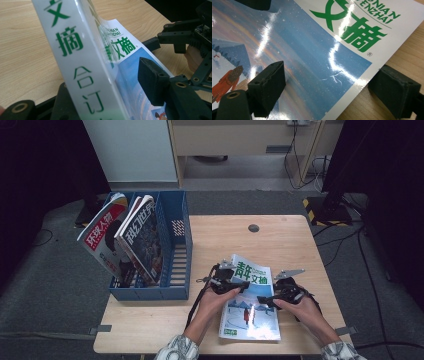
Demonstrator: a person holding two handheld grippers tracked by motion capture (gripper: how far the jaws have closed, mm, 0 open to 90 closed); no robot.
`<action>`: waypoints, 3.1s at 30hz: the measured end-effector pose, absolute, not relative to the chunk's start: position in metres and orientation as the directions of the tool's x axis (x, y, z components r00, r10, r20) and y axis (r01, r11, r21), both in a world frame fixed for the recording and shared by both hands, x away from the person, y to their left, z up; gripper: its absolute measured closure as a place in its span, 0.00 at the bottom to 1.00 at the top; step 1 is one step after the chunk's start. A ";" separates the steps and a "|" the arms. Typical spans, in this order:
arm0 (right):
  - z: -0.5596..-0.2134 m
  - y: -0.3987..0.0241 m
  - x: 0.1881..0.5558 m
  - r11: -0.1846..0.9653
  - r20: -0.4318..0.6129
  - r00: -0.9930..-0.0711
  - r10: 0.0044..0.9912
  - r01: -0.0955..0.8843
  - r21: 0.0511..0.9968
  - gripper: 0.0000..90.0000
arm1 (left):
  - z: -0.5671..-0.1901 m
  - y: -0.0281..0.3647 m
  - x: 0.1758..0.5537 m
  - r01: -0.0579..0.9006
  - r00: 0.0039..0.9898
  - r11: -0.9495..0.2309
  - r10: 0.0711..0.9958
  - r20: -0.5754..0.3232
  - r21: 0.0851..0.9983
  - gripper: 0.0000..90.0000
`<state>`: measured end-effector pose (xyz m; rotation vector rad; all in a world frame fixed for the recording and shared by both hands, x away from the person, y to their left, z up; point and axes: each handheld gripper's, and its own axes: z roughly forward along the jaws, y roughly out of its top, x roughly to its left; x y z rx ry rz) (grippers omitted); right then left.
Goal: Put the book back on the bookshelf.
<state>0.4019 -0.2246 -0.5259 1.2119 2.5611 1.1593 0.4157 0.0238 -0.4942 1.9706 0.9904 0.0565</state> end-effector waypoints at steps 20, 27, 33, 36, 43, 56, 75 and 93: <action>-0.524 -0.222 0.400 0.397 0.213 -0.677 0.705 0.625 0.673 0.17 | -0.491 0.023 0.413 0.610 0.631 -0.215 0.714 -0.303 0.762 0.74; -0.524 -0.229 0.402 0.374 0.229 -0.682 0.695 0.615 0.695 0.18 | -0.484 0.025 0.406 0.555 0.662 -0.216 0.699 -0.270 0.803 0.76; -0.524 -0.238 0.407 0.318 0.244 -0.655 0.715 0.615 0.721 0.20 | -0.478 0.020 0.402 0.503 0.703 -0.245 0.674 -0.228 0.829 0.76; -0.527 -0.237 0.409 0.305 0.282 -0.660 0.696 0.627 0.717 0.17 | -0.476 0.020 0.401 0.492 0.713 -0.242 0.663 -0.228 0.837 0.76; -0.534 -0.238 0.415 0.261 0.385 -0.658 0.647 0.666 0.699 0.15 | -0.473 0.019 0.399 0.473 0.728 -0.239 0.648 -0.223 0.848 0.77; -0.506 -0.249 0.410 0.378 0.236 -0.739 0.631 0.559 0.738 0.35 | -0.453 0.017 0.392 0.349 0.785 -0.240 0.603 -0.143 0.906 0.77; -0.467 -0.254 0.406 0.385 0.076 -0.712 0.698 0.463 0.798 0.70 | -0.440 0.026 0.396 0.268 0.796 -0.180 0.595 -0.112 0.946 0.79; -0.451 -0.251 0.408 0.413 0.011 -0.705 0.709 0.428 0.804 0.72 | -0.433 0.030 0.401 0.282 0.787 -0.141 0.599 -0.145 0.949 0.81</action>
